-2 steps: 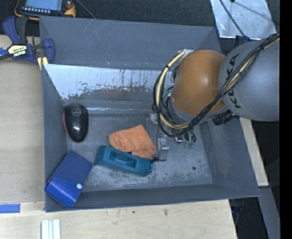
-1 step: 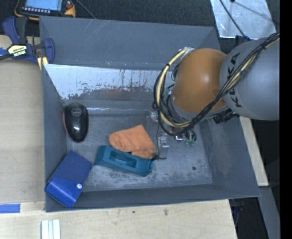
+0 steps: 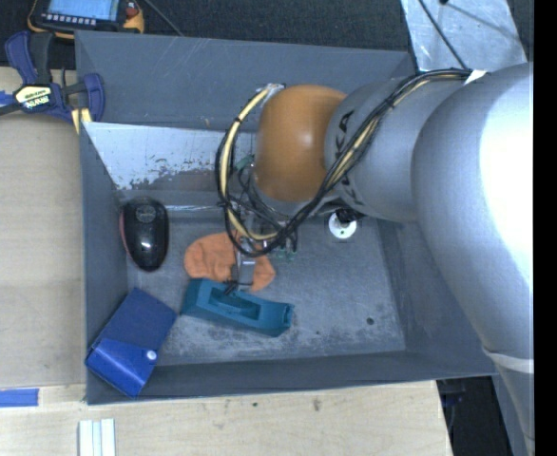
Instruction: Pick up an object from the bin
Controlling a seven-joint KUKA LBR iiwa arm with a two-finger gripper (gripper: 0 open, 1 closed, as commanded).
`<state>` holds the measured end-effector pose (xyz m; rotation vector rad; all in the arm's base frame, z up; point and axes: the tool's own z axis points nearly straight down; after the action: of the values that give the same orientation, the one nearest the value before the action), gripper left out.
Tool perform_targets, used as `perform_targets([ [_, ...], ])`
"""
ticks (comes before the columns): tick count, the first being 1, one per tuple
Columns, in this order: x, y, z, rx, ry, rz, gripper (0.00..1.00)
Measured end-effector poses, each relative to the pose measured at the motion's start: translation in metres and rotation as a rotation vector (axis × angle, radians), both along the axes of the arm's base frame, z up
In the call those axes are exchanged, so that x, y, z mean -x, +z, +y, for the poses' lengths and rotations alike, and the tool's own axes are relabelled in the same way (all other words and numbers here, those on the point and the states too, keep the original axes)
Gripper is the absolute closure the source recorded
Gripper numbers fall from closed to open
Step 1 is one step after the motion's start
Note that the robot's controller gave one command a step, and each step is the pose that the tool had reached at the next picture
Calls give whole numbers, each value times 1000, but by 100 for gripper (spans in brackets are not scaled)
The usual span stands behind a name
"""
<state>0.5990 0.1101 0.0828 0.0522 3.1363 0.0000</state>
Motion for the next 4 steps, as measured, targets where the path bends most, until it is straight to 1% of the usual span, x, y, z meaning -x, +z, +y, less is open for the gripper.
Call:
perform_targets([
  [1,4,4,-4,-3,-6,-4,0],
  [2,1,13,18,1,152,-1,0],
  [3,0,-2,20,1,132,-5,0],
  [4,-3,-6,19,-1,272,-4,100],
])
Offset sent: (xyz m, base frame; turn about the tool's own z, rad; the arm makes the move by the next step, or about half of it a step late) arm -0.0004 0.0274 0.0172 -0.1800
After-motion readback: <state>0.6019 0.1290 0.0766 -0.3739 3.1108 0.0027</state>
